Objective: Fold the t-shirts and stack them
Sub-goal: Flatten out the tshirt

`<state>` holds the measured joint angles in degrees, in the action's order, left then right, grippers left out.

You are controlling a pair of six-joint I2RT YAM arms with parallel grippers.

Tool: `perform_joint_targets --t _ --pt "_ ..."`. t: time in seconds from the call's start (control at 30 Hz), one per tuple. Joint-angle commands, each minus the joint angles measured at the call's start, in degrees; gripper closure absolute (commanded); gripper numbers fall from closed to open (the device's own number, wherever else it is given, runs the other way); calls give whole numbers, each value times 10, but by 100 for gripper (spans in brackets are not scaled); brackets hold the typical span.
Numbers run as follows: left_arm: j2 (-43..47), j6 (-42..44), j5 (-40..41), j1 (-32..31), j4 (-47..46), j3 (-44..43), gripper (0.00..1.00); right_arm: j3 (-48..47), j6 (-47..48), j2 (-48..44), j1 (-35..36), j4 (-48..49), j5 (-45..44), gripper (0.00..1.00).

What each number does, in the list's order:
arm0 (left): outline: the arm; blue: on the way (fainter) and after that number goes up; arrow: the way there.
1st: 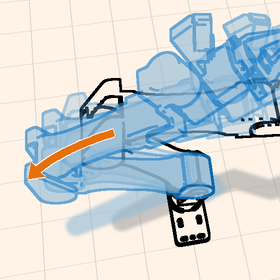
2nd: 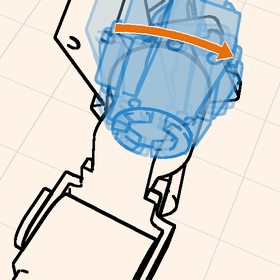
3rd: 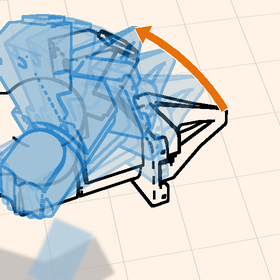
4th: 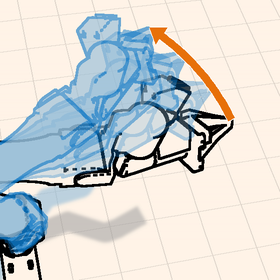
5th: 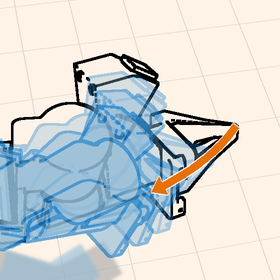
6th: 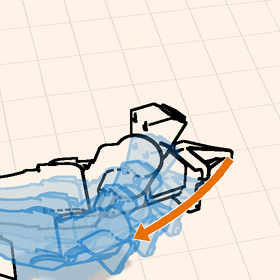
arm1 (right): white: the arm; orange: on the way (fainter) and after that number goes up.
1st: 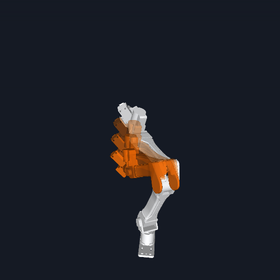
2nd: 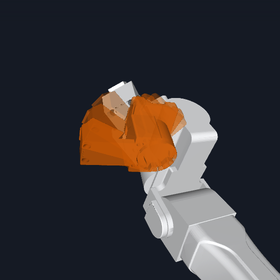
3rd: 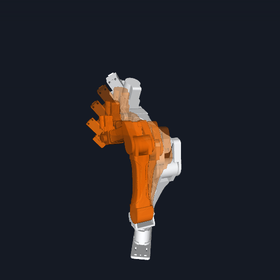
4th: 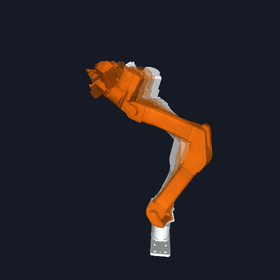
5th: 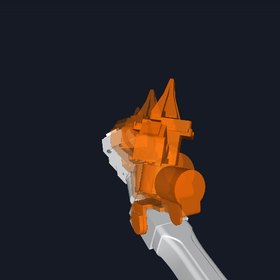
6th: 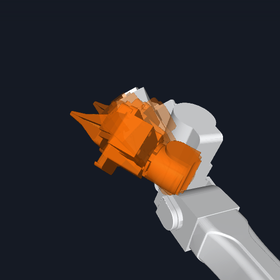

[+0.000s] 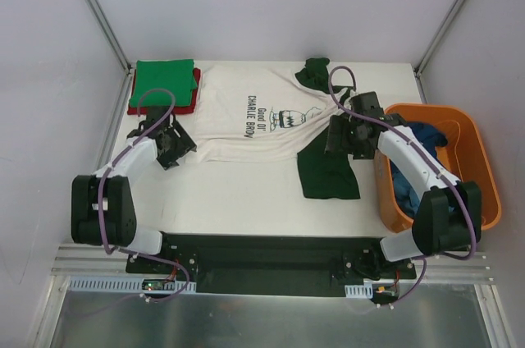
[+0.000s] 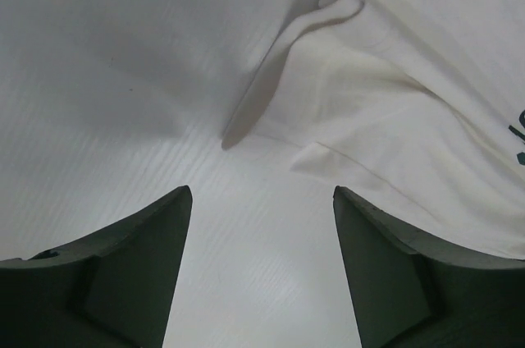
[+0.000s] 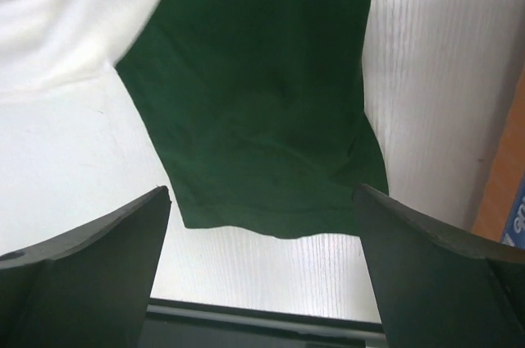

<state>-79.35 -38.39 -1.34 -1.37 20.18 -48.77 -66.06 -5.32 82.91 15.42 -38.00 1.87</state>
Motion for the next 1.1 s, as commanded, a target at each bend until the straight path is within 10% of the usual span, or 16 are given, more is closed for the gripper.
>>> perform_joint_targets --t 0.0,0.7,0.83,1.07 --pt "-69 -21 -37 10 -23 -42 34 22 -29 -42 3 6 3 3" --pt "-194 -20 6 10 -17 -67 68 57 -43 -98 3 -31 -35 3" --pt "-198 -14 11 10 -17 -78 100 88 -50 -127 10 -48 -27 3" --pt "-121 5 114 32 -9 -50 100 143 -114 -128 70 -110 -82 1"
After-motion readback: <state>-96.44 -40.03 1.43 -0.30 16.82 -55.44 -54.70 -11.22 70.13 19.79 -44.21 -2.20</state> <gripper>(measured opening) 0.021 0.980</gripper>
